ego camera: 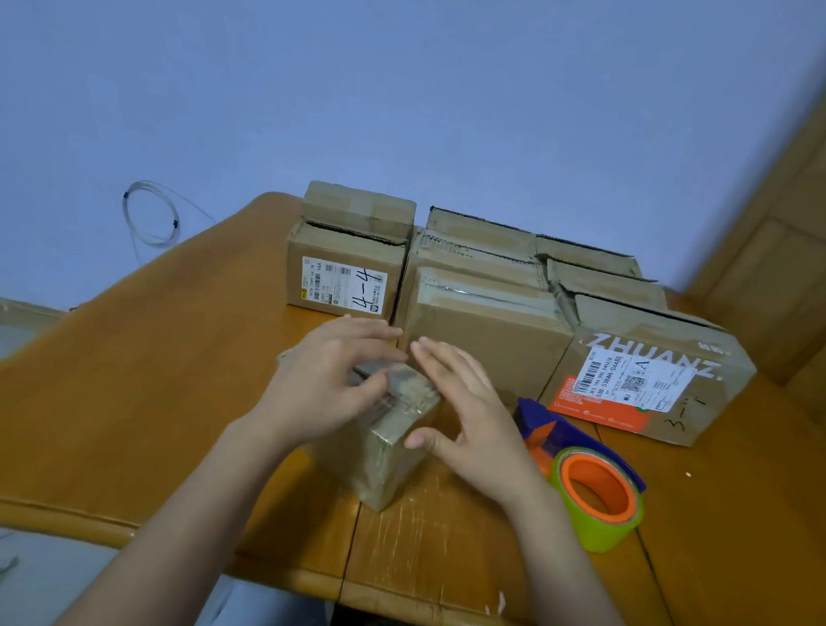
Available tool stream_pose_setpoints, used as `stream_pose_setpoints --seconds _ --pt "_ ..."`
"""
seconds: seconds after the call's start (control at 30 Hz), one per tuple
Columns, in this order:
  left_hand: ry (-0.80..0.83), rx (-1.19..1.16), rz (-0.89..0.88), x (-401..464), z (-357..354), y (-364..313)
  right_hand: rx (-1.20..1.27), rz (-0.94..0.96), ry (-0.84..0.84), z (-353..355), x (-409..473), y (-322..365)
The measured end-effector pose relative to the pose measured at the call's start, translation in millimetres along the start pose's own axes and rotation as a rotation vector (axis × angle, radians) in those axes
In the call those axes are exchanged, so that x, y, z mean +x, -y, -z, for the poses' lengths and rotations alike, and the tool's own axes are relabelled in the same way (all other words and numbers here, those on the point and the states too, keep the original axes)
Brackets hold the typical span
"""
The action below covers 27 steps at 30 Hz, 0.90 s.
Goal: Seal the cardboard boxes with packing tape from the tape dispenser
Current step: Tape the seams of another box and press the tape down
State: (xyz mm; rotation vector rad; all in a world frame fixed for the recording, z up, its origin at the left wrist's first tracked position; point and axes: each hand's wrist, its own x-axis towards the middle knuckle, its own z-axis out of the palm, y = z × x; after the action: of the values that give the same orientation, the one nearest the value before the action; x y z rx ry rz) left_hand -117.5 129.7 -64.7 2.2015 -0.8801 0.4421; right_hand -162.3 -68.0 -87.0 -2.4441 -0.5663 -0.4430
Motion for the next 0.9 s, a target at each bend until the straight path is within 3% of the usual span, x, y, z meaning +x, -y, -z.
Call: stream_pose_setpoints --seconds 0.07,0.2,0.33,0.53,0.73,0.9 --pt "-0.023 0.150 0.120 -7.7 -3.7 -4.2 -0.057 0.037 0.044 1.3 3.8 -0.4" --pt "0.107 0.327 0.269 -16.0 -18.5 -10.9 -0.202 0.128 0.138 -0.9 15.5 0.6" --pt "0.184 0.240 0.141 -5.6 -15.4 6.4 -0.239 0.132 0.186 -5.6 11.8 0.4" --pt "0.328 -0.016 -0.057 10.8 -11.3 18.5 -0.486 0.064 0.144 -5.2 -13.5 17.4" --pt "0.472 0.178 -0.098 17.9 -8.3 1.8 -0.662 0.010 -0.020 -6.1 -25.4 29.1" --pt "0.478 0.307 -0.011 3.7 -17.4 -18.5 -0.523 -0.072 0.073 1.2 -25.4 39.2"
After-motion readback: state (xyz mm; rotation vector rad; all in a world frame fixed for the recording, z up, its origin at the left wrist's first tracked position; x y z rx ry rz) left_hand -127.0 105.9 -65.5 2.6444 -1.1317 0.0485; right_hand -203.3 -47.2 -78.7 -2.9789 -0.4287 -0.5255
